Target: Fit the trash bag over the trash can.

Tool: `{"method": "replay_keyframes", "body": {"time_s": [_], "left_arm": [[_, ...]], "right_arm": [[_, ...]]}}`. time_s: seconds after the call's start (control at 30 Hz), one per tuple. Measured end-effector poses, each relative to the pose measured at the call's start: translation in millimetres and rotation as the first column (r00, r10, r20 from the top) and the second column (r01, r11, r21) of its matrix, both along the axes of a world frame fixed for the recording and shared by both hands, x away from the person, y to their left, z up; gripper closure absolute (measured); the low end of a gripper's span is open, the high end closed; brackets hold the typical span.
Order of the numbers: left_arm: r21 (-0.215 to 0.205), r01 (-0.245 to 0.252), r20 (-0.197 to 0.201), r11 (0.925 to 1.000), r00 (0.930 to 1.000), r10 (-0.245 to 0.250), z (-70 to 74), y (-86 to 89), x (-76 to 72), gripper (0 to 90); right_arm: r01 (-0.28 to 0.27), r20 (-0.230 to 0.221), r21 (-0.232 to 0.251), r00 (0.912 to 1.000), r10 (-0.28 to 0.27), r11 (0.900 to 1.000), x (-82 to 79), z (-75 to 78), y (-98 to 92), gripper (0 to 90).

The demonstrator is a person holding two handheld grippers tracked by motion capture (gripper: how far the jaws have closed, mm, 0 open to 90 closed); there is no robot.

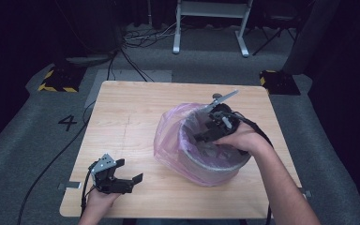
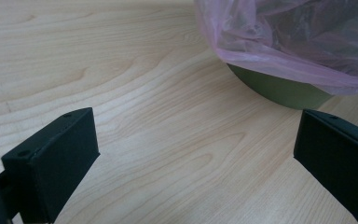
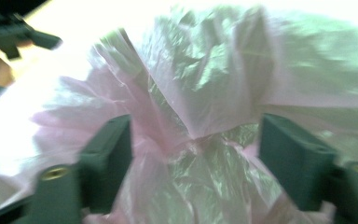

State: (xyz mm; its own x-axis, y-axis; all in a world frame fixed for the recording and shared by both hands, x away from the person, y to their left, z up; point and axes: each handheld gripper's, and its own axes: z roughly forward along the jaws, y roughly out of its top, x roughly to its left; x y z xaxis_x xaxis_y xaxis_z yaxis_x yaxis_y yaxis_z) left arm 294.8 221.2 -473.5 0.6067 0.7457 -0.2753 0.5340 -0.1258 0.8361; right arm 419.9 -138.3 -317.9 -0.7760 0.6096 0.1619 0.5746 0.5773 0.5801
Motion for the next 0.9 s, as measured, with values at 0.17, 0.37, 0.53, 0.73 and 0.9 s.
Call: {"method": "replay_keyframes", "body": {"time_s": [0.17,0.37,0.53,0.73,0.9], "left_arm": [[-0.014,0.001,0.025,0.9999,0.9997,-0.001,8.7,-3.5,2.0,0.4],[-0.050,-0.020,0.042,0.9985,0.9988,0.022,18.0,-4.6,10.4,2.0],[-0.081,-0.035,0.057,0.9961,0.9976,0.040,30.2,-5.6,23.1,5.5],[-0.128,-0.030,0.076,0.9913,0.9963,0.040,48.0,-13.2,42.2,8.2],[-0.136,-0.019,0.093,0.9905,0.9952,0.032,62.6,-26.2,58.9,8.4]], "right_arm": [[0.005,0.078,0.127,0.9968,-0.015,0.992,-13.5,20.2,-25.1,8.5],[0.018,0.186,0.203,0.9809,-0.057,0.979,-36.6,32.3,-58.8,7.7],[0.052,0.247,0.245,0.9623,-0.114,0.968,-58.6,32.3,-94.3,7.5],[0.084,0.278,0.293,0.9456,-0.169,0.952,-78.4,24.5,-130.4,7.7],[0.129,0.277,0.319,0.9348,-0.223,0.939,-82.9,11.3,-152.8,7.7]]}}
